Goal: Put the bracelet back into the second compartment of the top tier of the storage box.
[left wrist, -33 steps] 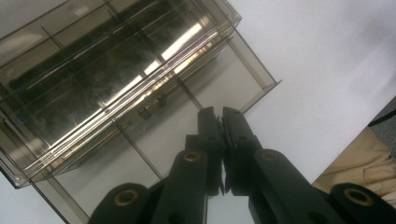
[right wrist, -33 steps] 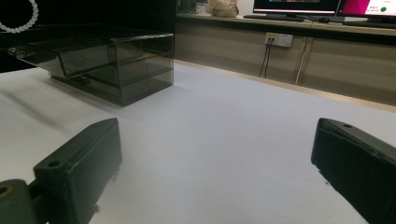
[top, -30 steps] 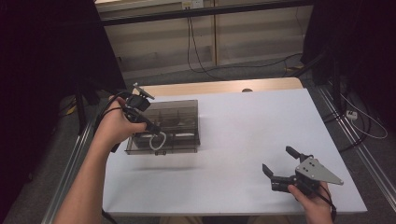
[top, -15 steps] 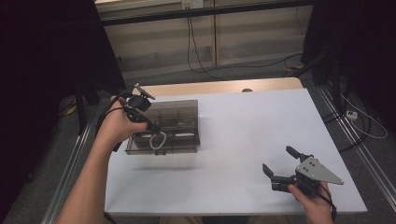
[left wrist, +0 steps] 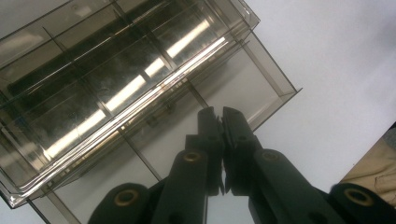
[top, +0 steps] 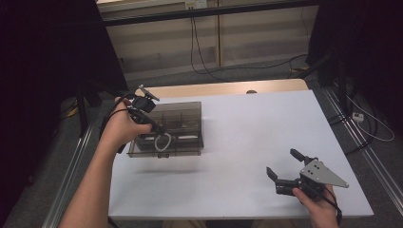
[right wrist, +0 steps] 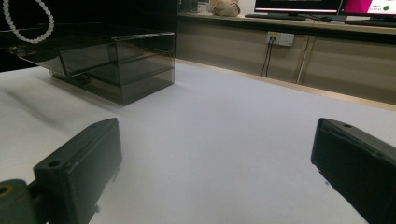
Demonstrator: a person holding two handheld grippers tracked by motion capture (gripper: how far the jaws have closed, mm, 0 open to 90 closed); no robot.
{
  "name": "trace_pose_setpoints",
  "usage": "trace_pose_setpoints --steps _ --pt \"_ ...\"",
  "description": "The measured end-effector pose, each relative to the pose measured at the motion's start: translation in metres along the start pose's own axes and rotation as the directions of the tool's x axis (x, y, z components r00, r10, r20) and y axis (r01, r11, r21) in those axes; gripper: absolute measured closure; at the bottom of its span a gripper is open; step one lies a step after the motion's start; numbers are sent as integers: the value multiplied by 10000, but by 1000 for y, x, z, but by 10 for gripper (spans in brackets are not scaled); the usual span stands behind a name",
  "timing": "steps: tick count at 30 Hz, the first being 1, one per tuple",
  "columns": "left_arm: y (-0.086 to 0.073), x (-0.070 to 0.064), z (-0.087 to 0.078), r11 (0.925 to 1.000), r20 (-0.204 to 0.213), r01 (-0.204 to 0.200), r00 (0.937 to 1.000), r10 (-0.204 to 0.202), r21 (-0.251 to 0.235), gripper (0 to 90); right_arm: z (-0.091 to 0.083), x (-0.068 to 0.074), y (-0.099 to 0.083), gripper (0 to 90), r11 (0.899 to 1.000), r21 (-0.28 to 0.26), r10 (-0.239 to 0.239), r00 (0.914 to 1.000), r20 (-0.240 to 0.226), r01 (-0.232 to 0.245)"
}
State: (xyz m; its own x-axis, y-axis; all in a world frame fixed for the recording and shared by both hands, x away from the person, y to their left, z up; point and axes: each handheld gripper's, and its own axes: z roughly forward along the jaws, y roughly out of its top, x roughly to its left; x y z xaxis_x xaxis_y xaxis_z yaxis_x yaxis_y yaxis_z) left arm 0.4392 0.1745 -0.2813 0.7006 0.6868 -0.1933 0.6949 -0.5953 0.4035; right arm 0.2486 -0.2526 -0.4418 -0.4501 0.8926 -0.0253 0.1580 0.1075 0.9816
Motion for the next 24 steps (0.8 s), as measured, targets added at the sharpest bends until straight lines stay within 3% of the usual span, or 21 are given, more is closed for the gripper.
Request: trace_pose_setpoints --steps 24 --pt "-1 2 11 9999 -72 -64 10000 63 -95 874 1 0 0 14 10000 7 -8 10000 -17 8"
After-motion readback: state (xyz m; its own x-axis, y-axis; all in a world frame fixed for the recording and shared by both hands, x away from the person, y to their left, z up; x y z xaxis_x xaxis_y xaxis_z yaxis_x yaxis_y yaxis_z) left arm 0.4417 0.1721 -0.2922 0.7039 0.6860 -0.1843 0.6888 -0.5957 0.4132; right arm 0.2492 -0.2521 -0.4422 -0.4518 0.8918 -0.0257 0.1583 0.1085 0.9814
